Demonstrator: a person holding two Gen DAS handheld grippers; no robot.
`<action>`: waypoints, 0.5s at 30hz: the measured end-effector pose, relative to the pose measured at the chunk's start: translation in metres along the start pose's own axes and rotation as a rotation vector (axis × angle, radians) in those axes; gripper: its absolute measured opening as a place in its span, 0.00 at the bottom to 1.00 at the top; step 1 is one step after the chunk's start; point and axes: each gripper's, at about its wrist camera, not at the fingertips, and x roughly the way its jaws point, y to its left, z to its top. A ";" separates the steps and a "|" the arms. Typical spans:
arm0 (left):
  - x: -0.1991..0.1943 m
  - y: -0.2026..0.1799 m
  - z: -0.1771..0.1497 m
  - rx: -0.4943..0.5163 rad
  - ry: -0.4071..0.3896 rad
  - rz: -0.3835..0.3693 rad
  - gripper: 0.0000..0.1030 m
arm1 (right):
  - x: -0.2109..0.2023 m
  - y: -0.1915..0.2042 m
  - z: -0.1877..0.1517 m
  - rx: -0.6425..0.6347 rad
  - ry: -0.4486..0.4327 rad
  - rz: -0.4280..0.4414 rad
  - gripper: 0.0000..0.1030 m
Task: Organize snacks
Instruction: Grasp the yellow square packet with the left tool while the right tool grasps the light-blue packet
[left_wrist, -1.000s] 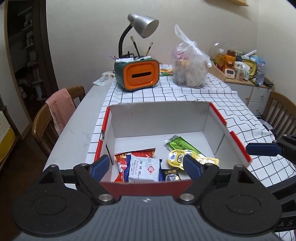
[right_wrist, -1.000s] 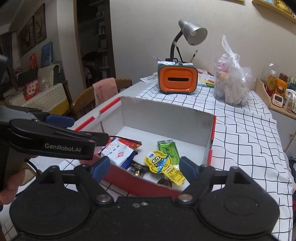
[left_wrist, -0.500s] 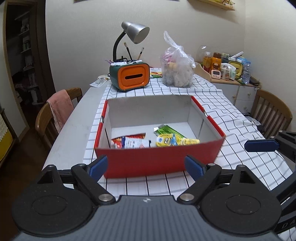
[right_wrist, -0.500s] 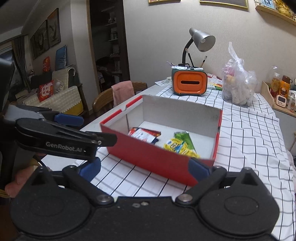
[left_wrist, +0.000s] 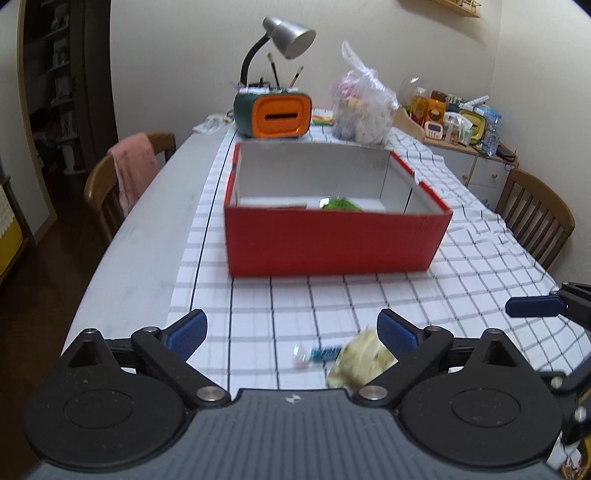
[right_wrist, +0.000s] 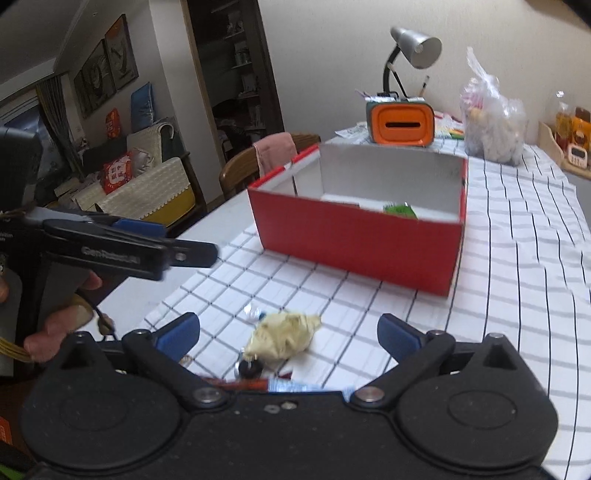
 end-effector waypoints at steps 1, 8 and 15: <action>0.000 0.003 -0.005 -0.005 0.013 0.001 0.96 | 0.000 -0.001 -0.004 0.004 0.005 -0.005 1.00; 0.008 0.020 -0.042 -0.061 0.109 0.004 0.96 | 0.008 -0.018 -0.036 0.081 0.060 -0.006 1.00; 0.017 0.030 -0.072 -0.124 0.188 0.021 0.96 | 0.010 -0.016 -0.053 0.113 0.074 0.026 0.99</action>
